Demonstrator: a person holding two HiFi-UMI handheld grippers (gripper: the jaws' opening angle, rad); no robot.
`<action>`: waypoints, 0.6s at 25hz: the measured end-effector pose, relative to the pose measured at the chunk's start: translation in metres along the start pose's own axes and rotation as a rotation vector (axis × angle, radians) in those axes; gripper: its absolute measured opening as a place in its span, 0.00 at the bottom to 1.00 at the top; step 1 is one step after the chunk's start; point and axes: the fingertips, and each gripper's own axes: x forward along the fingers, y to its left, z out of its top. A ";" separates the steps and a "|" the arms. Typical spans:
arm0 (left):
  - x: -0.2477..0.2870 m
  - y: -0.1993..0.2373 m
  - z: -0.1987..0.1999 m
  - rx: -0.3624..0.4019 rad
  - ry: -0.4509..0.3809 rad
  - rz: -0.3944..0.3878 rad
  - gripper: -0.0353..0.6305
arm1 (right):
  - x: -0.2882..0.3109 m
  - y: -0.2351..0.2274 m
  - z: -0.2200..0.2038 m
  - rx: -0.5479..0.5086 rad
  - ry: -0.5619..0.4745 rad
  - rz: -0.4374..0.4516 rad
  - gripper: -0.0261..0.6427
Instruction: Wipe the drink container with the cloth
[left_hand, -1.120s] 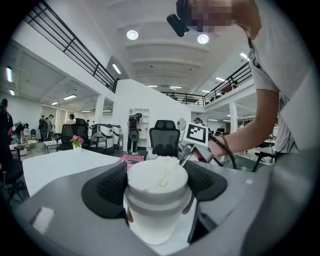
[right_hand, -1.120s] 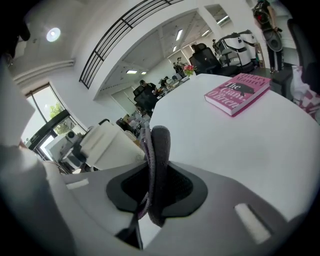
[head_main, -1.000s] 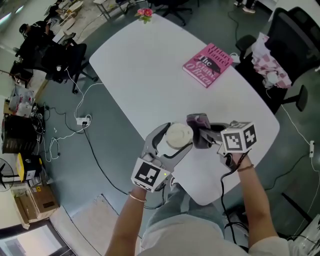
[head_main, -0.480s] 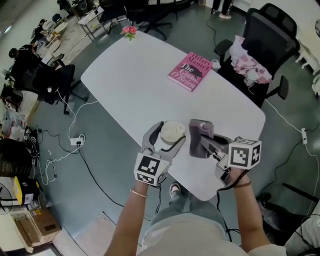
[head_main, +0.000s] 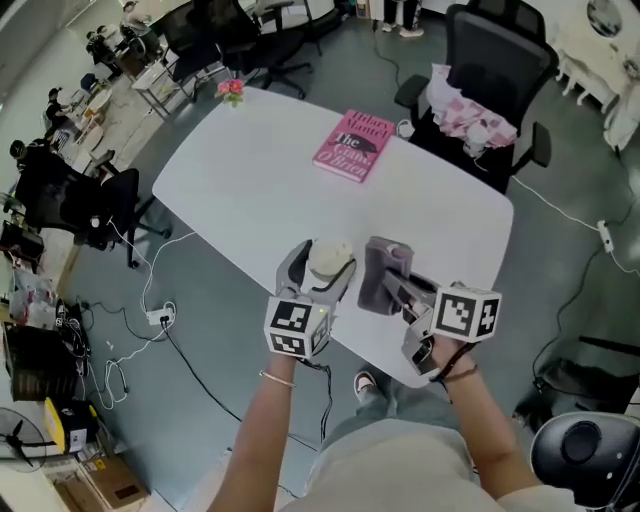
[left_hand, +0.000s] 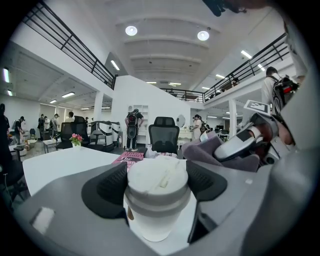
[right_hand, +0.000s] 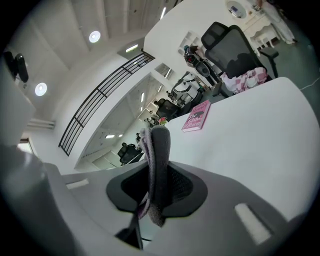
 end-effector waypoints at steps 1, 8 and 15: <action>0.000 -0.001 0.000 -0.002 0.005 -0.003 0.61 | 0.000 -0.001 -0.002 0.012 -0.013 -0.010 0.14; -0.001 -0.003 0.000 -0.003 0.021 -0.002 0.61 | 0.011 -0.003 -0.024 0.106 -0.054 -0.021 0.14; -0.003 -0.005 0.001 0.003 0.034 -0.008 0.61 | 0.020 -0.006 -0.032 0.222 -0.120 -0.007 0.14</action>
